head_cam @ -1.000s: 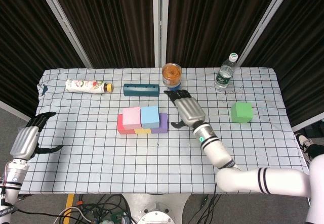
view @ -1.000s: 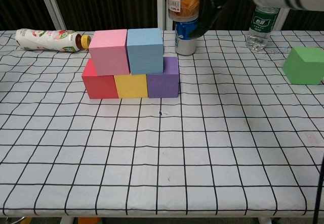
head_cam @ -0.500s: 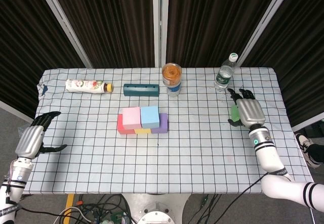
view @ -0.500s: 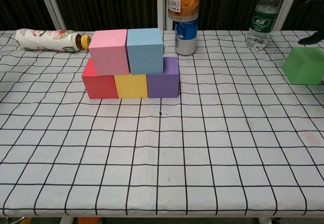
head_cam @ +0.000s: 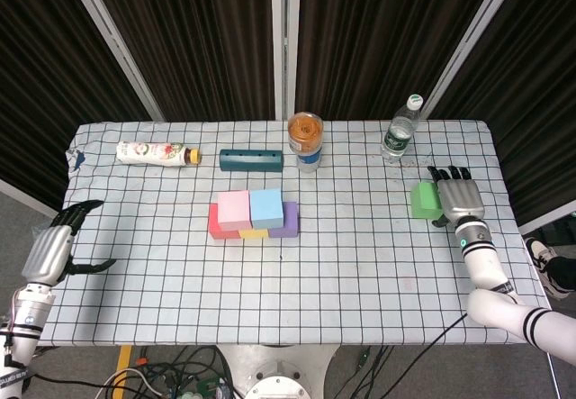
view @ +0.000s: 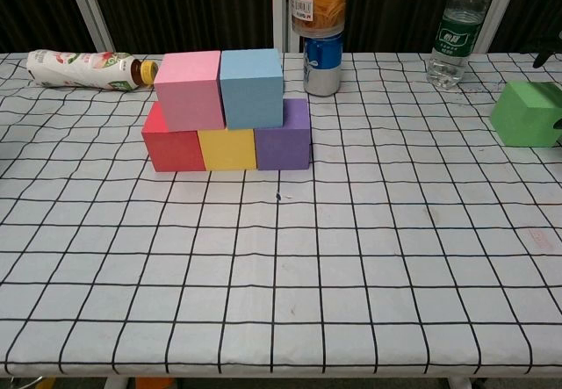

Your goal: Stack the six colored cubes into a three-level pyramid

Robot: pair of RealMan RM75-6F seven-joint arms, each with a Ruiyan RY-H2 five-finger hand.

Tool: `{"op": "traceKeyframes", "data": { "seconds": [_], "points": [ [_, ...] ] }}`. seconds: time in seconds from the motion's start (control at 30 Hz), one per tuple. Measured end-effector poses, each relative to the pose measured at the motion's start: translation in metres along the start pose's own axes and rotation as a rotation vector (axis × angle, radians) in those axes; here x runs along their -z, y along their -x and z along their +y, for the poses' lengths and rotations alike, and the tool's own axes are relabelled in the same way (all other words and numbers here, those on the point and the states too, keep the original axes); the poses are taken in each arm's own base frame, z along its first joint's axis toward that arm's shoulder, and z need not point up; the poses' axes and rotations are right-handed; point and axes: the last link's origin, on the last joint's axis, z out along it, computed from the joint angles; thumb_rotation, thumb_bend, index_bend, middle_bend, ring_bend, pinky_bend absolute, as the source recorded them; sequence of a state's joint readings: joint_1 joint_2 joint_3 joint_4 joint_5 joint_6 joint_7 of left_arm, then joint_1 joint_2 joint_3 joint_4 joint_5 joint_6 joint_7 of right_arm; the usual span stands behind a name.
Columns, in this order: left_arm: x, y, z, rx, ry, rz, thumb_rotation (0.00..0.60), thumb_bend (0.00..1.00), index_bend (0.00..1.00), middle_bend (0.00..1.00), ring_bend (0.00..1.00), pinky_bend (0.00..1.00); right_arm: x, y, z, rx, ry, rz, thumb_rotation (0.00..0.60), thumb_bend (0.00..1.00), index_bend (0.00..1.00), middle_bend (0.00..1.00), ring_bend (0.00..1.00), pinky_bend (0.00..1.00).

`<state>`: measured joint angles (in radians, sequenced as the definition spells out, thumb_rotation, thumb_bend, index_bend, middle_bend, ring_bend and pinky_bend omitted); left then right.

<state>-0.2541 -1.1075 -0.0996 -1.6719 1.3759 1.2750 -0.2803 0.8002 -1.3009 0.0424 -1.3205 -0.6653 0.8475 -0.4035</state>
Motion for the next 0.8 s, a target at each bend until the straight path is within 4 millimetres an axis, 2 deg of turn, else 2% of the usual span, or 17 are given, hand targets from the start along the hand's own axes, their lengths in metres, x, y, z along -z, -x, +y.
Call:
{"op": "traceKeyframes", "data": {
  "seconds": [0.1, 0.27, 0.47, 0.63, 0.8],
  "points": [
    [0.001, -0.001, -0.001, 0.017, -0.006, 0.010, 0.600, 0.00, 0.15, 0.12, 0.09, 0.11, -0.007, 0.006, 0.003, -0.001, 0.012, -0.015, 0.600, 0.05, 0.00, 0.19, 0.00, 0.00],
    [0.002, -0.002, -0.003, 0.032, -0.015, 0.020, 0.600, 0.00, 0.15, 0.12, 0.09, 0.11, -0.020, 0.012, 0.003, -0.030, 0.020, 0.006, 0.600, 0.20, 0.00, 0.35, 0.05, 0.00],
    [0.004, -0.005, -0.005, 0.037, -0.025, 0.032, 0.600, 0.00, 0.15, 0.12, 0.09, 0.11, -0.016, 0.004, -0.008, -0.084, -0.054, 0.052, 0.600, 0.21, 0.00, 0.38, 0.07, 0.00],
    [0.005, -0.006, -0.004, 0.038, -0.026, 0.040, 0.600, 0.00, 0.15, 0.12, 0.09, 0.11, 0.004, -0.011, -0.037, -0.118, -0.190, 0.062, 0.600, 0.20, 0.00, 0.37, 0.06, 0.00],
    [0.006, -0.005, -0.004, 0.025, -0.026, 0.028, 0.600, 0.00, 0.15, 0.12, 0.09, 0.11, 0.019, -0.024, -0.084, -0.106, -0.342, 0.054, 0.600, 0.19, 0.00, 0.35, 0.06, 0.00]
  ]
}}
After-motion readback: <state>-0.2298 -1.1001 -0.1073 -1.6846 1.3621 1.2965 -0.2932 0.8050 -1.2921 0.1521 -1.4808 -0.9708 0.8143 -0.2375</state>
